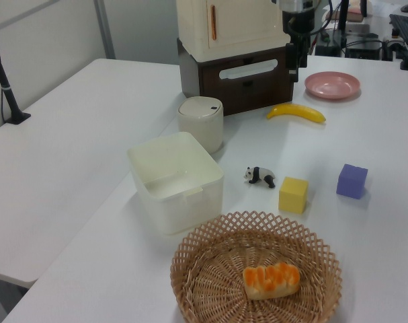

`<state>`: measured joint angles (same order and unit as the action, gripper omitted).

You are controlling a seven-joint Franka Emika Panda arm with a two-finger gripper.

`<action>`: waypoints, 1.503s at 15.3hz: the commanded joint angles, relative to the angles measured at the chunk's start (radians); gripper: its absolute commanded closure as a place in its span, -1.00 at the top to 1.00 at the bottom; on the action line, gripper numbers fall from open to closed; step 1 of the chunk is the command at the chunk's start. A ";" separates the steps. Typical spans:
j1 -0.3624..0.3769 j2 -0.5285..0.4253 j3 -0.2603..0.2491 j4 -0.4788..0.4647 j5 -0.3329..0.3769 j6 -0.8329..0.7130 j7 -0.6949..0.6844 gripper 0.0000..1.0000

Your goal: Open the drawer

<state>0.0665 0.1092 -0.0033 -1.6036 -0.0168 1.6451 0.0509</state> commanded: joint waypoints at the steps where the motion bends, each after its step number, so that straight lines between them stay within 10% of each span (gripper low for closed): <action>1: -0.001 -0.014 0.002 -0.001 0.001 -0.033 -0.009 1.00; 23: -0.001 -0.009 0.002 0.002 0.000 -0.080 0.001 1.00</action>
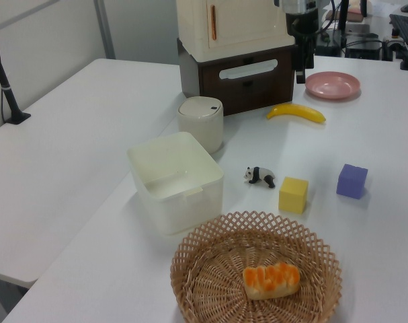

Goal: Open the drawer
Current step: 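Move the gripper toward the handle of the brown drawer unit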

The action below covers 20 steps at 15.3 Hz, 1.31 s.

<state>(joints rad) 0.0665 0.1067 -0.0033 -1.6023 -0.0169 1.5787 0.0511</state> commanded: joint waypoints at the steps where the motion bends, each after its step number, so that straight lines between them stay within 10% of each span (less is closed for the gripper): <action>1: -0.002 -0.005 0.002 0.001 0.000 -0.013 0.001 1.00; 16: -0.068 0.051 -0.009 0.002 -0.005 0.211 -0.011 1.00; 20: -0.099 0.102 -0.009 0.004 -0.123 0.294 -0.153 1.00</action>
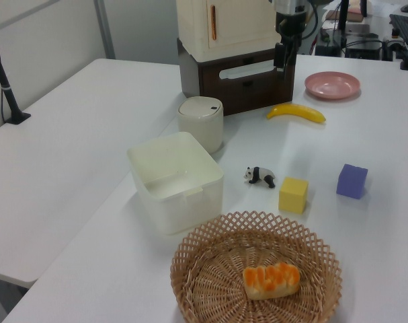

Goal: Open the drawer
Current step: 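Move the gripper toward the handle of the brown drawer unit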

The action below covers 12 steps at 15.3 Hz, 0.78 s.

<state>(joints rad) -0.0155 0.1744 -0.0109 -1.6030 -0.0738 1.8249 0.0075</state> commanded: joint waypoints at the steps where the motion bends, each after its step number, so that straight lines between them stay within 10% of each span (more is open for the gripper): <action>1: -0.033 0.042 -0.001 0.005 -0.072 0.069 -0.160 1.00; 12: -0.193 0.218 -0.001 0.048 -0.179 0.430 -0.363 0.90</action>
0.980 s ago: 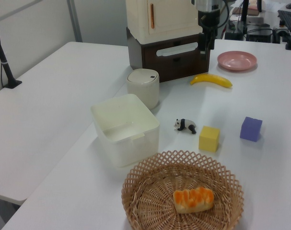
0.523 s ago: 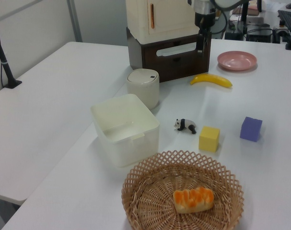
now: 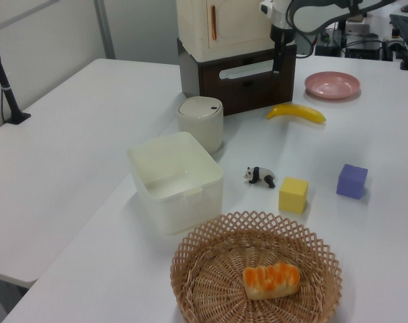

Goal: Open the drawer
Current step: 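Lower the gripper onto the drawer handle and close it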

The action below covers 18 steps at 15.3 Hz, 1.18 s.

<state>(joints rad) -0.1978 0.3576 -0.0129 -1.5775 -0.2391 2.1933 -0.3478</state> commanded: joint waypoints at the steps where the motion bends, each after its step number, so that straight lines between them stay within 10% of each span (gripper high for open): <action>1: -0.012 0.040 -0.001 0.022 -0.016 0.078 -0.008 0.90; 13: -0.002 0.066 0.010 0.060 -0.019 0.123 -0.008 0.89; 18: 0.024 0.067 0.005 0.091 -0.131 0.173 -0.007 0.82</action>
<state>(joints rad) -0.1783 0.3980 0.0015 -1.5428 -0.3188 2.2995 -0.3456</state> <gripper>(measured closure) 0.079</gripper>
